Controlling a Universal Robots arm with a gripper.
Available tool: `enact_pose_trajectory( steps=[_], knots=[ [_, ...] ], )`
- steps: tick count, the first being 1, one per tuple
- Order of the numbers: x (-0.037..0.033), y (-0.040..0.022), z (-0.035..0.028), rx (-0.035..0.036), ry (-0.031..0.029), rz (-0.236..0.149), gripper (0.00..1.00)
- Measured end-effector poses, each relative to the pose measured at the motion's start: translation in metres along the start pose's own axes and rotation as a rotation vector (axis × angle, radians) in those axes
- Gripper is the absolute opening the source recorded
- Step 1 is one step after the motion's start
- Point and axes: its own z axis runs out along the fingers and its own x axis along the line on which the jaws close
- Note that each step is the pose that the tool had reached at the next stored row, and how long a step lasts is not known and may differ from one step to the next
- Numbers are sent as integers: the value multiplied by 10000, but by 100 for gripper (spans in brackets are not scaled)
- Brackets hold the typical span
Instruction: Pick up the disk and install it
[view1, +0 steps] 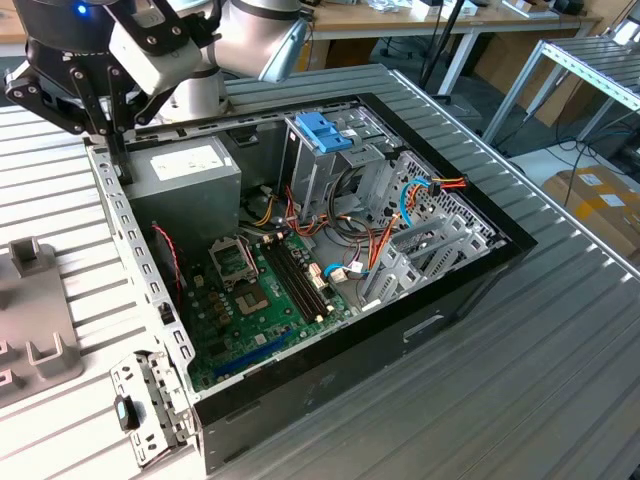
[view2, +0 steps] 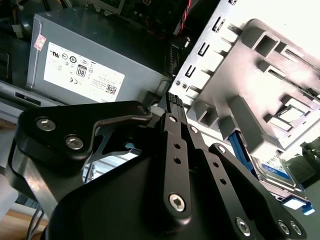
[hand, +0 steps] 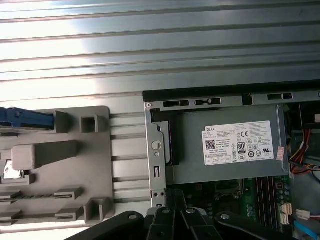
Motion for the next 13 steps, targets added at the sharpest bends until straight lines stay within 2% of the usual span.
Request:
enact_pose_trajectory(
  steps=[13],
  knots=[
    [42,-3,-1,0,-1,0,11]
  ],
)
